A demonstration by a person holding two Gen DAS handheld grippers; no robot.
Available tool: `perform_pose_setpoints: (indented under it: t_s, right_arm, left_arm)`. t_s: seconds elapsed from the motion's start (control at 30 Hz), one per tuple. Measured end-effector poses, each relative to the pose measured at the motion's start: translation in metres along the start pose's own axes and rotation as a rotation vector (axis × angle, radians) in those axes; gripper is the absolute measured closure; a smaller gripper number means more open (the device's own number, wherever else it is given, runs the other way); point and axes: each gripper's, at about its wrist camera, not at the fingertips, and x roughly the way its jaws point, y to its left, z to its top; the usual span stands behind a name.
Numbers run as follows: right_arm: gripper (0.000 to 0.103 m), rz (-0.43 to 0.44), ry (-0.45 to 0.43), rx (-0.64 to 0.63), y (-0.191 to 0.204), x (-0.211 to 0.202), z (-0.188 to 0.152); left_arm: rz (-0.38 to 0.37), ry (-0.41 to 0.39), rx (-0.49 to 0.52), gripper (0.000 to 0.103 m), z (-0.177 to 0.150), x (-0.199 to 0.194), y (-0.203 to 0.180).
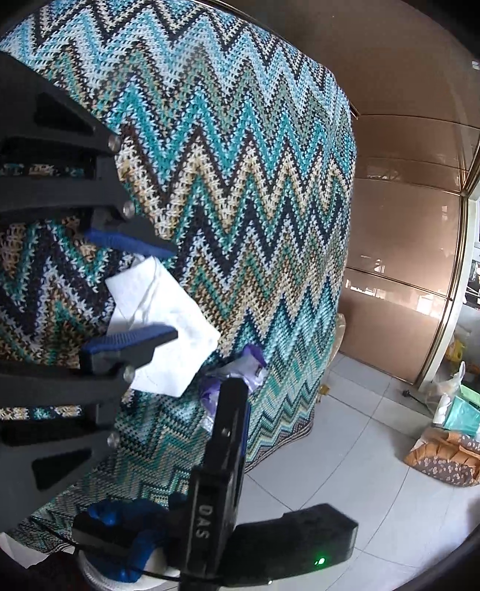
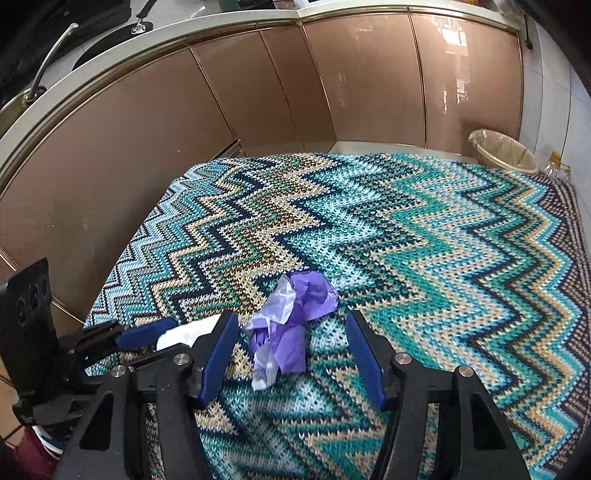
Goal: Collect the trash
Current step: 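Grasp the white tissue with the left tool while the right tool grasps the purple glove, then carry the white tissue and purple glove over the white bin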
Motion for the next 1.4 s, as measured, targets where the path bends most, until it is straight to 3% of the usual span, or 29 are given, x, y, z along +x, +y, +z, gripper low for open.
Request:
perform_pose_setpoints:
  t_s: [0.2, 0.27, 0.37, 0.6, 0.73, 0.87, 1.4]
  right_arm:
    - [0.058, 0.020, 0.022, 0.010, -0.003, 0.013, -0.001]
    - [0.071, 0.021, 0.026, 0.007, -0.004, 0.015, -0.002]
    - [0.075, 0.031, 0.022, -0.001, -0.005, 0.015, -0.003]
    - [0.076, 0.023, -0.021, 0.007, -0.009, -0.008, -0.007]
    - [0.076, 0.013, -0.047, 0.001, -0.009, -0.037, -0.015]
    - [0.076, -0.005, -0.072, -0.017, -0.006, -0.069, -0.028]
    - [0.076, -0.045, -0.214, -0.017, 0.009, -0.191, -0.093]
  left_arm:
    - [-0.023, 0.005, 0.021, 0.091, -0.001, 0.003, -0.003]
    - [-0.023, 0.004, 0.031, 0.094, -0.002, 0.003, -0.005]
    - [-0.018, -0.001, 0.049, 0.096, -0.002, 0.002, -0.009]
    - [0.029, -0.039, 0.087, 0.097, -0.003, -0.004, -0.017]
    - [0.083, -0.056, 0.108, 0.097, -0.004, -0.011, -0.024]
    - [0.087, -0.075, 0.100, 0.097, -0.007, -0.024, -0.032]
    - [0.095, -0.216, 0.146, 0.097, -0.026, -0.128, -0.082]
